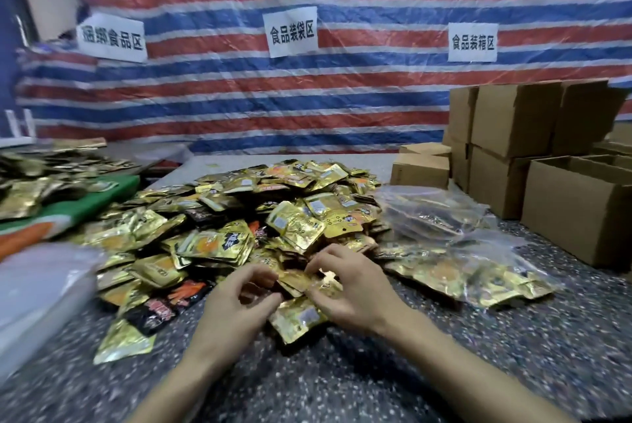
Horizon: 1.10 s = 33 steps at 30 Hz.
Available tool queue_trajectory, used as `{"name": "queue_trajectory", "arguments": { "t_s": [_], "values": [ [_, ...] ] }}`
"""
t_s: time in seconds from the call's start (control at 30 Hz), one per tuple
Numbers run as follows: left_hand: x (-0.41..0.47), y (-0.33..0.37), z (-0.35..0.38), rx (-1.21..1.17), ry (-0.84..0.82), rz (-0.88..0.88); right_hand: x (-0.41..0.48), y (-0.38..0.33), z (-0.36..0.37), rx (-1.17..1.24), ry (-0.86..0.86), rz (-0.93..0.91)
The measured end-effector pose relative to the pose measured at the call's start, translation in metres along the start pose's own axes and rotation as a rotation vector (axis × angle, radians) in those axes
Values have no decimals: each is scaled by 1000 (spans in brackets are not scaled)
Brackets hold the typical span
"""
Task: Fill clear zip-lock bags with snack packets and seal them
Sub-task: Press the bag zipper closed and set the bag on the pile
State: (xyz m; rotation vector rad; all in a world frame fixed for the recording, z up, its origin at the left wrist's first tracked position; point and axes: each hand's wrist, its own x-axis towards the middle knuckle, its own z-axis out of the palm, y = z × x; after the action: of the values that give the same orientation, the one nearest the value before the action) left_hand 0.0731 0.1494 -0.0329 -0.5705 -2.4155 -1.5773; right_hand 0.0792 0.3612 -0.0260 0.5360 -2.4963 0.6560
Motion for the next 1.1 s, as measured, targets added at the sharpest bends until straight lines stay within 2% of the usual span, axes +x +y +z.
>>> {"name": "queue_trajectory", "arguments": {
  "t_s": [0.1, 0.2, 0.33, 0.4, 0.47, 0.57, 0.7, 0.77, 0.87, 1.0, 1.1],
  "values": [
    [-11, -14, -21, 72, 52, -50, -4, -1, 26, 16, 89, 55],
    [-22, -22, -29, 117, 36, -59, -9, 0, 39, -54, 98, 17],
    [-33, -32, -42, 201, -19, -41, -15, -1, 34, -22, 32, -12],
    [-34, -39, -56, 306, 30, 5, -16, -1, 31, 15, -32, -50],
    [-32, -46, -76, 457, 150, 16, -16, -1, 29, 22, -87, -66],
    [-28, -57, -110, 623, 344, -93, -15, 1, 30, 26, -111, -74],
    [-19, -78, -154, 895, 462, -271, -14, 6, 37, 32, -90, -72],
    [-14, -86, -175, 1047, 444, -454, -13, 8, 39, 31, -82, -54],
    [-15, -88, -191, 1067, 360, -647, -13, 10, 41, 33, -61, -46],
    [-15, -89, -200, 1104, 404, -640, -13, 11, 42, 48, -23, -60],
    [-12, -86, -206, 1035, 466, -619, -13, 11, 42, 68, -16, -57]
  ]
}}
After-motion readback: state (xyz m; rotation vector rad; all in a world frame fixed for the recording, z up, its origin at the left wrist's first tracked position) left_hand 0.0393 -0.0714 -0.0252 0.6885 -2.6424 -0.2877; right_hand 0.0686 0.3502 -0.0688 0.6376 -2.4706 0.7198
